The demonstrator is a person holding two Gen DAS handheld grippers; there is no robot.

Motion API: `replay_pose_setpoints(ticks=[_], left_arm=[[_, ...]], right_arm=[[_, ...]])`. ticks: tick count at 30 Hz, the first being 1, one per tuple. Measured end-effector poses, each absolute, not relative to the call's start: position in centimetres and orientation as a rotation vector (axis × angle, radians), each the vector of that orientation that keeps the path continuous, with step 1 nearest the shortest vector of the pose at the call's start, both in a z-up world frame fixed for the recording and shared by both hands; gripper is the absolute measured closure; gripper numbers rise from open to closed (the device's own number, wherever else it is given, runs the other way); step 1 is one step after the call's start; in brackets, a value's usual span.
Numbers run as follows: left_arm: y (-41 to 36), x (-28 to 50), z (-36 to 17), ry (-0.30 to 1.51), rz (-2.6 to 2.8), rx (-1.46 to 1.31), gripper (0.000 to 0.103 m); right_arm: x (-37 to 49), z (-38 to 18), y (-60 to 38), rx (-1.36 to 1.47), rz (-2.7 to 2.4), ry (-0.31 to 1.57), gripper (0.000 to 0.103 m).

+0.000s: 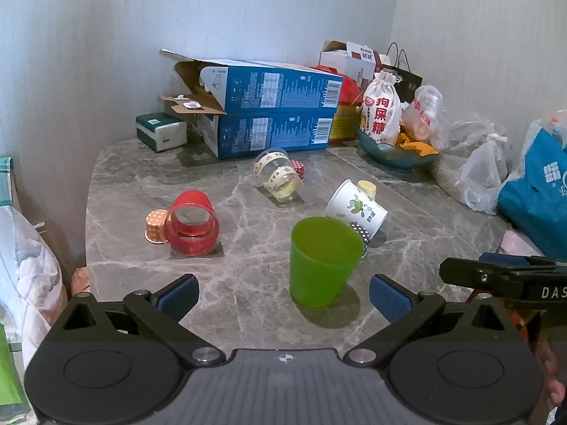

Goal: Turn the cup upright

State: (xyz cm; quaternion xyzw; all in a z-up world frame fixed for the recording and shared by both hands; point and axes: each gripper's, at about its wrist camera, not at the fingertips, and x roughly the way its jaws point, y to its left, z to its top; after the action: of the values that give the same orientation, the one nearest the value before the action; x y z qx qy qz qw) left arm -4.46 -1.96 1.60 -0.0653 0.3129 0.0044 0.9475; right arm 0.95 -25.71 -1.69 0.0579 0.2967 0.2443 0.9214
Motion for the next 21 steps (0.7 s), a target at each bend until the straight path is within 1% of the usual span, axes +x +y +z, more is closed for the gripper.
replay_pose_setpoints(ticks=[21], left_arm=[[-2.21,-3.93,1.25,0.639,0.010,-0.140,0.000]], right_arm=[[1.08,-1.88,-25.09,0.124,0.515,0.624,0.001]])
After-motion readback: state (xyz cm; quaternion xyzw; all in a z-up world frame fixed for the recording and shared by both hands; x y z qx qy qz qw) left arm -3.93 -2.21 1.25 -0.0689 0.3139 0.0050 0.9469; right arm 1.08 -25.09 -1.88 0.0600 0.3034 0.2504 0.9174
